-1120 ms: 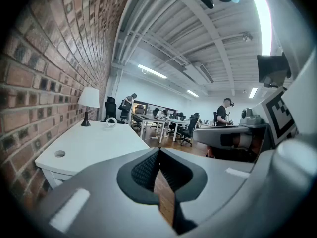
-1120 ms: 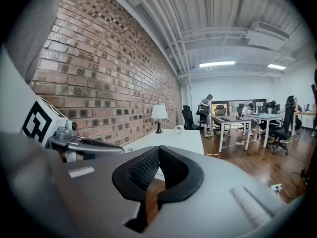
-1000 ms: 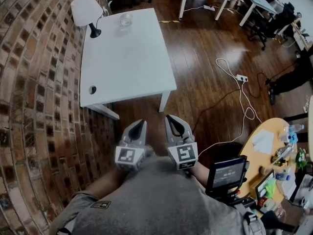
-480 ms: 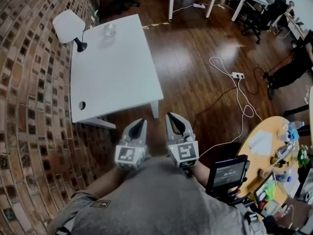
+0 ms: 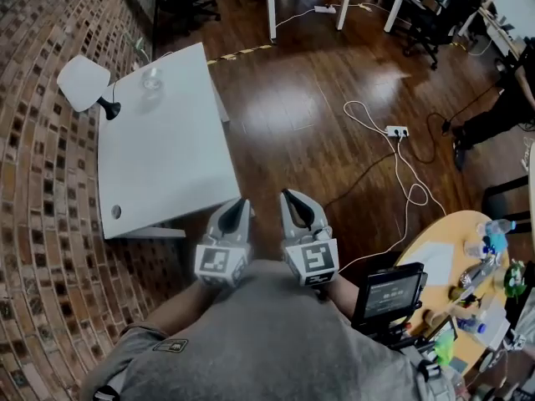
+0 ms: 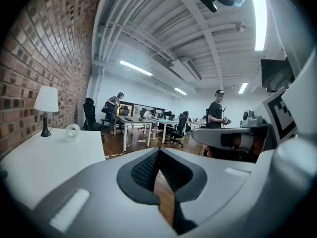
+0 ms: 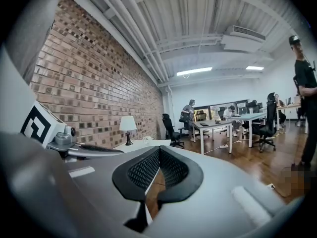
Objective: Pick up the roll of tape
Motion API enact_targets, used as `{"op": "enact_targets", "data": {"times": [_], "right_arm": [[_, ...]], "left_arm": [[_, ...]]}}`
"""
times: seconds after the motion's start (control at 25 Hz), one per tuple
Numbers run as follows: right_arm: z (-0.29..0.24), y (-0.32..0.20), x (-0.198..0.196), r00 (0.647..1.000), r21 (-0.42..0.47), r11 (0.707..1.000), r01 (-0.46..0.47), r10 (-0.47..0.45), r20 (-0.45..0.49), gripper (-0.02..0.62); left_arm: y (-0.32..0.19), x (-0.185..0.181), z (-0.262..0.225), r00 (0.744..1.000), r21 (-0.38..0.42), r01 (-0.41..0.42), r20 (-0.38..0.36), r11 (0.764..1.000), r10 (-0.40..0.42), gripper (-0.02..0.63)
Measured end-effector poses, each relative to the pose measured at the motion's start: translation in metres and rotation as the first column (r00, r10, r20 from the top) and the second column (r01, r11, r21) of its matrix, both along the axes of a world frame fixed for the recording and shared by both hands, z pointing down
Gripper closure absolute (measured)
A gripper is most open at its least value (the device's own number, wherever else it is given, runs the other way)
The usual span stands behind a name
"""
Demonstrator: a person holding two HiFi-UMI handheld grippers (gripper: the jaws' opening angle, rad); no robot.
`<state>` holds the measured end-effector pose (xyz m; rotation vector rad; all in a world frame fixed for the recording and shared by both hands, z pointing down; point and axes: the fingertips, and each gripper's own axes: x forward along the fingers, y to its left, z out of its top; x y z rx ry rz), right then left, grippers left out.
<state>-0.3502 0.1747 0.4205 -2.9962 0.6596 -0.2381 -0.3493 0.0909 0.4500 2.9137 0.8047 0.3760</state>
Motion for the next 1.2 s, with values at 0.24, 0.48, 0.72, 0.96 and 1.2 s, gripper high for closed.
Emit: {"op": "enact_targets", "data": {"times": [0.24, 0.48, 0.72, 0.96, 1.2], "right_arm": [[0.001, 0.048, 0.026, 0.999, 0.012, 0.999, -0.037, 0.037, 0.0, 0.584], [0.008, 0.082, 0.066, 0.997, 0.007, 0.997, -0.073, 0.072, 0.023, 0.584], [0.016, 0.098, 0.142, 0.997, -0.033, 0.997, -0.07, 0.071, 0.04, 0.584], [0.014, 0.101, 0.222, 0.995, -0.06, 0.996, -0.063, 0.067, 0.068, 0.584], [0.017, 0.097, 0.282, 0.994, -0.088, 0.995, -0.055, 0.063, 0.086, 0.584]], "left_arm": [[0.049, 0.031, 0.0, 1.0, 0.003, -0.027, 0.006, 1.0, 0.027, 0.604], [0.068, 0.071, 0.003, 0.999, 0.019, -0.025, 0.021, 0.999, 0.025, 0.604], [0.065, 0.148, 0.012, 0.999, -0.018, 0.04, 0.001, 0.999, -0.04, 0.604], [0.06, 0.225, 0.006, 0.998, -0.037, 0.069, -0.008, 0.997, -0.069, 0.604], [0.052, 0.28, 0.005, 0.996, -0.049, 0.093, 0.011, 0.994, -0.092, 0.604]]}}
